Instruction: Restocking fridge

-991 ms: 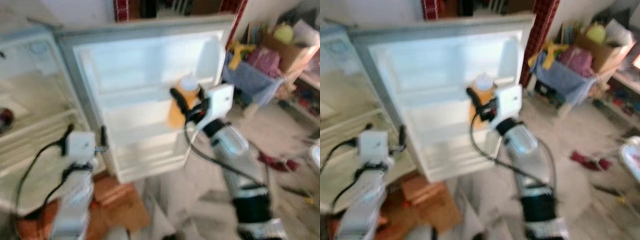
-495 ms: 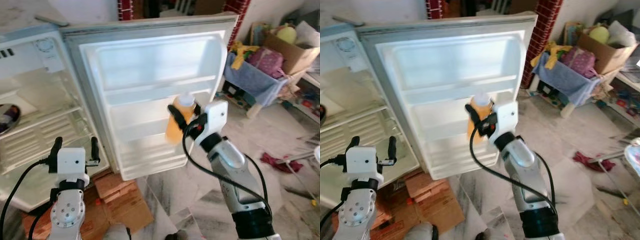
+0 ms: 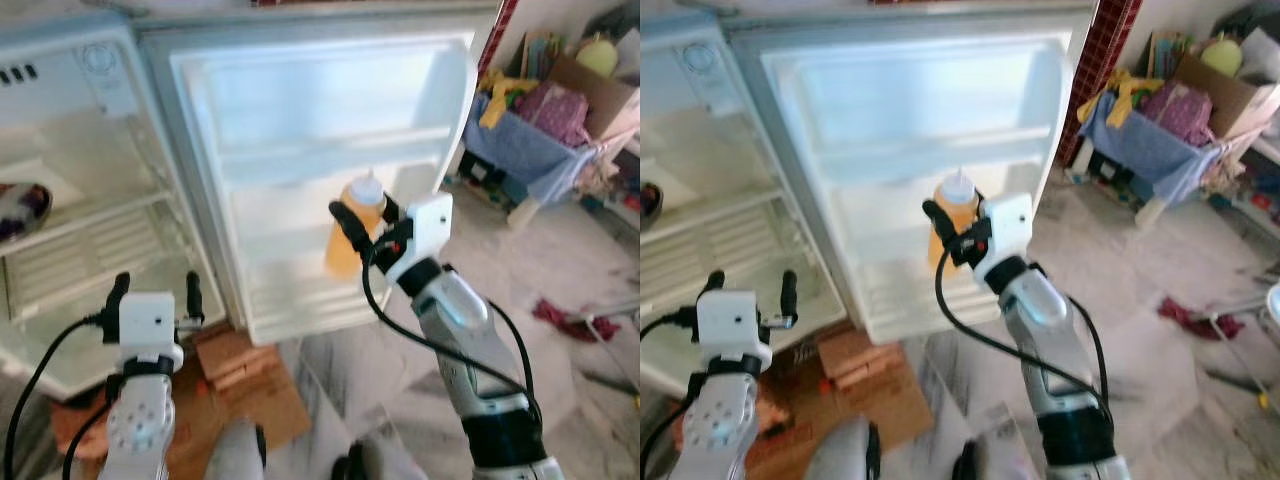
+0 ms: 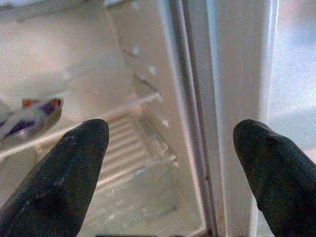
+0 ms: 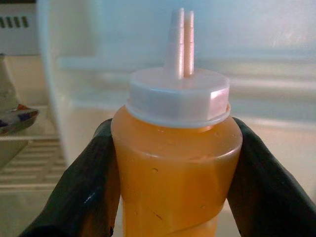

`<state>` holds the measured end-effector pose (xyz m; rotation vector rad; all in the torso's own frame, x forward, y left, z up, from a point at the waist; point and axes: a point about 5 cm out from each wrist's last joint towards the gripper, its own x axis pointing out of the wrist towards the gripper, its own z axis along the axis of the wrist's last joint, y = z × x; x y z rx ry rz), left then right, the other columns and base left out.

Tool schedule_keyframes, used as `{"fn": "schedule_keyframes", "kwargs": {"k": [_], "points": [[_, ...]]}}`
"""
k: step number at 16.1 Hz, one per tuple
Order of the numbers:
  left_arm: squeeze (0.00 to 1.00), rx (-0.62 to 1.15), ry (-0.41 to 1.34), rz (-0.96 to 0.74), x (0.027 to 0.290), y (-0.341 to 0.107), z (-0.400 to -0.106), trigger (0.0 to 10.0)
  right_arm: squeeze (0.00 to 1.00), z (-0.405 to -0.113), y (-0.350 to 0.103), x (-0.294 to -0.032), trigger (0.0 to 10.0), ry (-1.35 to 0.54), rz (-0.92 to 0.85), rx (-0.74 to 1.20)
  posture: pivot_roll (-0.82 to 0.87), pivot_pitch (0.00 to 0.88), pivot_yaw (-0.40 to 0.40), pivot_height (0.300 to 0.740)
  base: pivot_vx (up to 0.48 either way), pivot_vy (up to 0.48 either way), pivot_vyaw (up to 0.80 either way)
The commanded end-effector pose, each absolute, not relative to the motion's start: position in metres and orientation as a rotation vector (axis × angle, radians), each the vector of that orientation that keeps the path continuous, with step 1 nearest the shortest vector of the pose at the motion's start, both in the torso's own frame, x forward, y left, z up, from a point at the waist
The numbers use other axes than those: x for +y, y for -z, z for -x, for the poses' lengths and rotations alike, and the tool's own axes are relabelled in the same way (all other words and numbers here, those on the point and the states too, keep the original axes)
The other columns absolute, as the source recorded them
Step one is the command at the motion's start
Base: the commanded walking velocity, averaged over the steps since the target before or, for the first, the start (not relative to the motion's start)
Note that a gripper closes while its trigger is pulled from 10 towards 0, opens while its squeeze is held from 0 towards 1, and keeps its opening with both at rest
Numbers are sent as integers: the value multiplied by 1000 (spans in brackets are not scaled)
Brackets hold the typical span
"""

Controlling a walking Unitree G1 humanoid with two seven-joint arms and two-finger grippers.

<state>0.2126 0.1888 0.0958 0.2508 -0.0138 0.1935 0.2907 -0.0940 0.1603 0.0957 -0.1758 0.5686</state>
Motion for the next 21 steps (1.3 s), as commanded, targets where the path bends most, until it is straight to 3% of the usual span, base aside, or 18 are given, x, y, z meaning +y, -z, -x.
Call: {"fn": "schedule_keyframes", "kwargs": {"k": [1,6,15,21], "points": [[0,5,-194,-256,191,-93,-211,10000,0,-289,-167,-92,10000,-584,-103,-208,131,103,-50,645,0,0,0],[0,6,-229,-266,195,-94,-213,10000,0,-291,-169,-88,10000,-613,-93,-206,137,107,-53,645,0,0,0],[0,7,-272,-296,201,-93,-219,10000,0,-289,-170,-82,10000,-661,-89,-215,136,113,-53,645,0,0,639],[0,-6,-297,-299,205,-94,-224,10000,0,-291,-175,-81,10000,-667,-105,-236,131,114,-55,645,0,0,0]]}}
